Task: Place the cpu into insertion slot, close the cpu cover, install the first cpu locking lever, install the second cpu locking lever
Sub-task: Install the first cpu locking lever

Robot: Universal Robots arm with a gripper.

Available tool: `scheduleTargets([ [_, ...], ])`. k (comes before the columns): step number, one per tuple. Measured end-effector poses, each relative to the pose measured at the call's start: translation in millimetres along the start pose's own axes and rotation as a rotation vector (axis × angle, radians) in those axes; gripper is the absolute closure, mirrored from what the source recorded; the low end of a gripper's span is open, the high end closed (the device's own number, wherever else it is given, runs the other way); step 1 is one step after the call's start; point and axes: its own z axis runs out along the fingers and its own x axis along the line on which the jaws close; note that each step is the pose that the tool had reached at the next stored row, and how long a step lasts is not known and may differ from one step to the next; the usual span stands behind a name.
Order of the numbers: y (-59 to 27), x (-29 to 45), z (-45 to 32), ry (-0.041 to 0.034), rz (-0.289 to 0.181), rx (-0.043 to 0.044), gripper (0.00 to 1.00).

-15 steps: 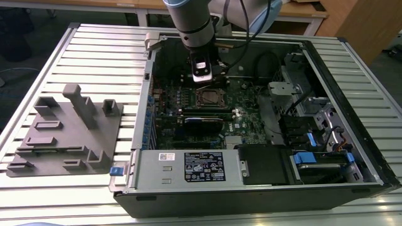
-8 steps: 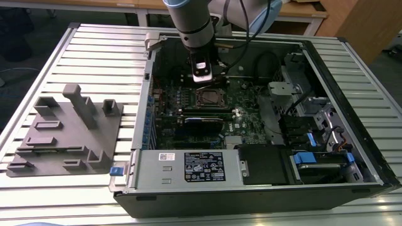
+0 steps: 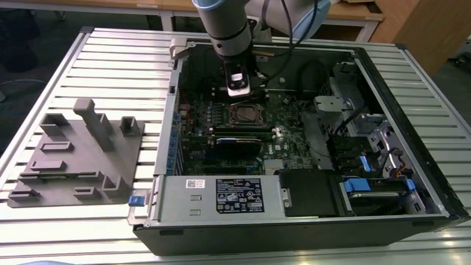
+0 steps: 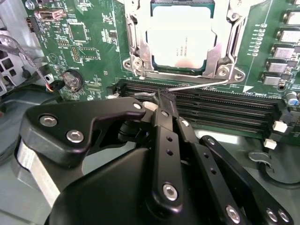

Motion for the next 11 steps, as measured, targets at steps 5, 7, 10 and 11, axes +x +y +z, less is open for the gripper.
scheduleTargets([
  [5, 0.7, -0.3, 2.9, -0.0028, -0.01, 0.0069, 0.89],
  [7, 0.5, 0.1, 3.9, -0.0011, -0.017, 0.0052, 0.89],
  [10, 0.0, 0.4, 5.6, 0.0018, -0.031, 0.0011, 0.89],
  [11, -0.2, 0.5, 6.2, 0.0029, -0.037, -0.0006, 0.89],
])
